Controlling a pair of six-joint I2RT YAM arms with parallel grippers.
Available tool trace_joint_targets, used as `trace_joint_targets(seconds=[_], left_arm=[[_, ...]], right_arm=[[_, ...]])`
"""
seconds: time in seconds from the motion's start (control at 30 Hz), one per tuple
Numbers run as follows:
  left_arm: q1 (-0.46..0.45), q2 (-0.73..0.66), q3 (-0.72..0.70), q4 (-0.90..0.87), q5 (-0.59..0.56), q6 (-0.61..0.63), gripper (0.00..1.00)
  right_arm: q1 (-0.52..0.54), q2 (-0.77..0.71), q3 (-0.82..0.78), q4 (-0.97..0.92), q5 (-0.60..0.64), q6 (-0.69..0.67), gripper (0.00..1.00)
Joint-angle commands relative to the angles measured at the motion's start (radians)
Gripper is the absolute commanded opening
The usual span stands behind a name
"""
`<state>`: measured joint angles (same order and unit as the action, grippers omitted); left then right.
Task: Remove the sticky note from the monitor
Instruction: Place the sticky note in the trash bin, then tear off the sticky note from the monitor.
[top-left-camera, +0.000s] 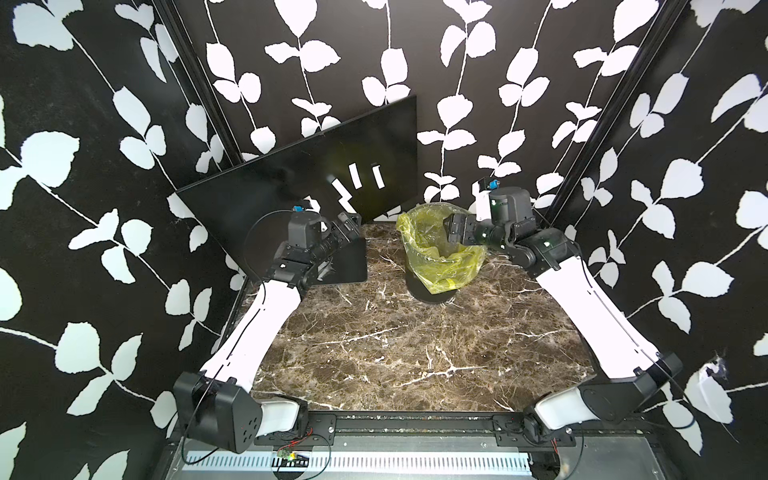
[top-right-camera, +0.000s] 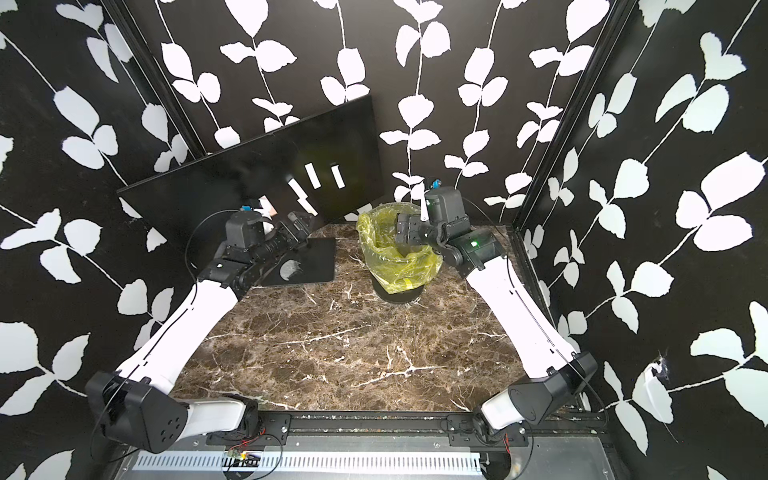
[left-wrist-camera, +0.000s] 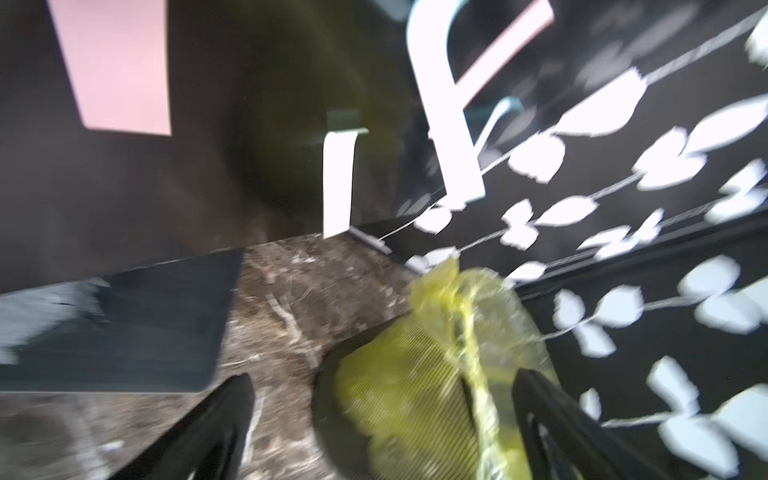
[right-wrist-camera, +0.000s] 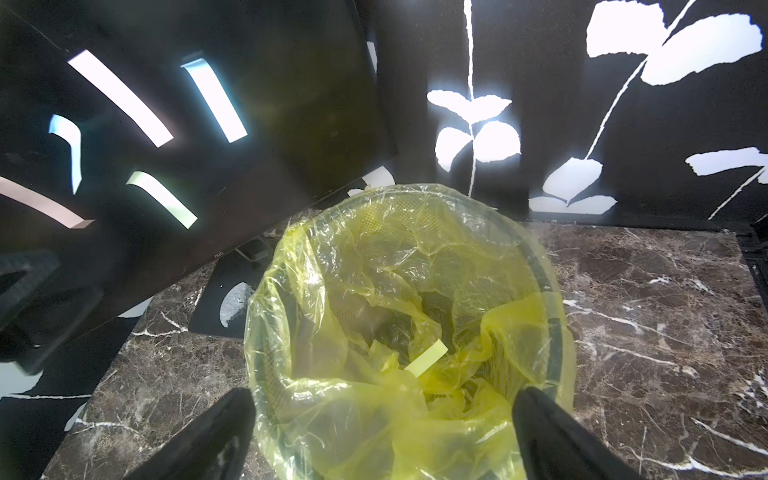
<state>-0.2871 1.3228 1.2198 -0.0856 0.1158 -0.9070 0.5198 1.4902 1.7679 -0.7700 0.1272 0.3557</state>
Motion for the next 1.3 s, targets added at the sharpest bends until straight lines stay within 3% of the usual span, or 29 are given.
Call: trace_joint_targets(seconds=[0.0,0.23,0.9,1.0,1.27], left_arm=[[0.003,0.035,-0.051,0.343,-0.038,-0.280,0.91],[0.013,0.102,-0.028,0.507,-0.060,-0.383,0.80],[0.049,0.229,0.089,0.527,0.010,-0.482,0.62],[0.051,0.232,0.090,0.537,0.008,-0.485,0.54],[0.051,0.213,0.069,0.529,0.005,-0.490,0.14]], right_arm=[[0.008,-0.003,0.011,0.049,0.000,0.019,0.98],[0.009,-0.005,-0.001,0.050,0.017,0.013,0.98],[0.008,0.046,0.055,0.050,0.014,0.007,0.99],[0.008,0.053,0.066,0.045,0.017,0.003,0.99],[0.008,0.071,0.082,0.043,0.013,0.002,0.99]])
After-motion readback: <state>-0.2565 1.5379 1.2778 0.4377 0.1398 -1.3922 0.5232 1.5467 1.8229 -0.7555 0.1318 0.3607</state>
